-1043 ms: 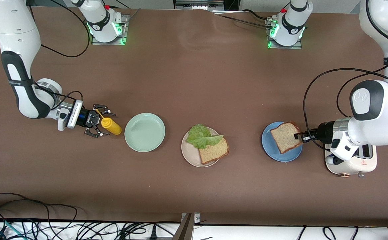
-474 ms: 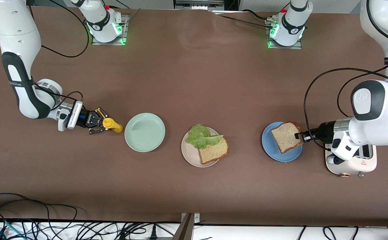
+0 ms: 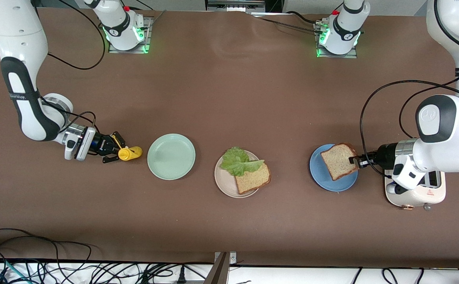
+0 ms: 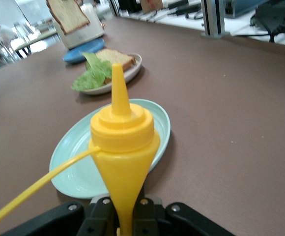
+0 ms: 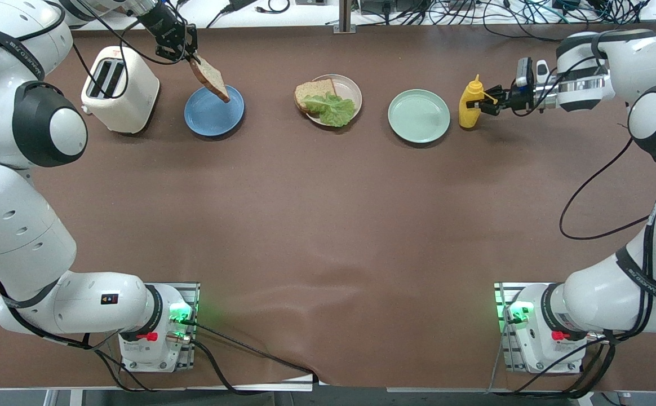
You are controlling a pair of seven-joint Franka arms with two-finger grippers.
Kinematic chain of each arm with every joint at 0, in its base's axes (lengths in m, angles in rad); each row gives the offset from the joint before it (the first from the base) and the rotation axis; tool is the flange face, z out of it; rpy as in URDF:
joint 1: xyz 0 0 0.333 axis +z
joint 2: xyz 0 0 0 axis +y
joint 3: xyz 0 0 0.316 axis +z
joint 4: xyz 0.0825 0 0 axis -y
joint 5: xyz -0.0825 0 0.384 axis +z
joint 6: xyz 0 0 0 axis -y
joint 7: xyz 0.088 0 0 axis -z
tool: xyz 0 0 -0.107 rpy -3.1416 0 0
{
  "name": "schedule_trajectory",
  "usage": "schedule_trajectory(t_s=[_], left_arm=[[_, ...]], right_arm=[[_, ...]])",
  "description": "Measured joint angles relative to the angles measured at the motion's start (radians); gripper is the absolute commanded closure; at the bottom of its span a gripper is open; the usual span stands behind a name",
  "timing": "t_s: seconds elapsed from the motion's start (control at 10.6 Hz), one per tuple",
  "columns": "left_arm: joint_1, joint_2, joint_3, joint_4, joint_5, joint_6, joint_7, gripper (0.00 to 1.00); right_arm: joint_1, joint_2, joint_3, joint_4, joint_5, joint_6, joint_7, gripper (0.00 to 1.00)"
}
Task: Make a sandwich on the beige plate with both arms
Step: 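Lift the mustard bottle and carry it over the green plate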
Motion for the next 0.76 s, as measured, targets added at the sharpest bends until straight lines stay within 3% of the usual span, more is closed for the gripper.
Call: schedule_trajectory(t_s=[0.38, 0.76], left_arm=[[0.004, 0.0, 0.004, 0.001, 0.034, -0.003, 0.04, 1.0], [0.004, 0.0, 0.004, 0.001, 0.041, -0.01, 0.049, 1.0]], right_arm=[[0.029, -0.118, 0.101, 0.09, -0.434, 0.132, 0.583, 1.0], [0.142, -0.13, 0.194, 0.209, -0.965, 0.162, 1.171, 1.0]])
